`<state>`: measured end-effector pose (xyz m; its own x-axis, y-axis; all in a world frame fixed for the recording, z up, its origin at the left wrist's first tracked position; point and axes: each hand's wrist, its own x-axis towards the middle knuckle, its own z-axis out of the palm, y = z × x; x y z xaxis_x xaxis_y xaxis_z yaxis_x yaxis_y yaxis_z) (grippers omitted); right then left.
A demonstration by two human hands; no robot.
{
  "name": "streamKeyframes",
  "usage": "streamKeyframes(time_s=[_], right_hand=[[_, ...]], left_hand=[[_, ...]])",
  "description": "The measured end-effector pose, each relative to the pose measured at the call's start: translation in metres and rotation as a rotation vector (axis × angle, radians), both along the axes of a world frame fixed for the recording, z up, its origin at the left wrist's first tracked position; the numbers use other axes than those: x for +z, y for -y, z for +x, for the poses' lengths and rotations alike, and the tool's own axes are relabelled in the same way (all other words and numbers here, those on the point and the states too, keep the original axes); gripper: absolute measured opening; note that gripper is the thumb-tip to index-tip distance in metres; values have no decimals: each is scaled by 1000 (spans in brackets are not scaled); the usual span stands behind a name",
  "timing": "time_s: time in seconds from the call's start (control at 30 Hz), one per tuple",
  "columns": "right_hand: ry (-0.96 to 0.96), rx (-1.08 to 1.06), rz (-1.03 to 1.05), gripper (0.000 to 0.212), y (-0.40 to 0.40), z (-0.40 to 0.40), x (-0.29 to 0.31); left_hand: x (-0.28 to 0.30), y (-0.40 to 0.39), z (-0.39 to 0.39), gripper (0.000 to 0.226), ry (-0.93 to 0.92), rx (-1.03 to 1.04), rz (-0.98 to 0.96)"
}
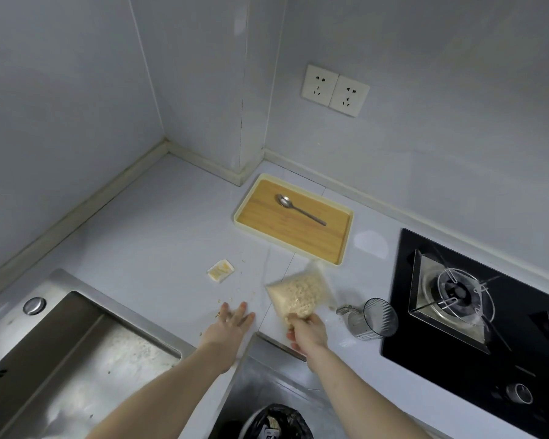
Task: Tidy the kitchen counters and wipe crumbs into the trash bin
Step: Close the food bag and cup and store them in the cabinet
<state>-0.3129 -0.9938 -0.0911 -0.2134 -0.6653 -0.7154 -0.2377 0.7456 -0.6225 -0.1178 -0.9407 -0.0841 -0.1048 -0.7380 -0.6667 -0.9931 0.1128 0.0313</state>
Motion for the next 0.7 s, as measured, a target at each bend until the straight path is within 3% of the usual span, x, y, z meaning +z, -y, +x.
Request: streamKeyframes(time_s=[0.07, 0.13, 0.3, 0.43, 0.53, 0.63, 0.7], right_hand=[[-74, 151, -8, 22, -11, -1, 0], [-120, 171, -37, 31, -13, -3, 3], [13, -182, -165, 63, 18, -2, 15], [83, -340, -94, 80, 44, 5, 23], [134, -360, -72, 62, 55, 7, 22], [41, -262, -190, 21, 51, 12, 23], [-38, -183, -309, 20, 43, 14, 24]], left_hand=[[1, -1, 0, 115, 9, -5, 6], [0, 0, 0, 114, 4, 0, 9], [0, 0, -3, 114, -5, 17, 3], [-1, 1, -3, 115, -6, 25, -2], [-3, 1, -4, 115, -7, 28, -4], [-4, 0, -3, 113, 1, 21, -3], [-2, 0, -5, 112, 12, 9, 1]])
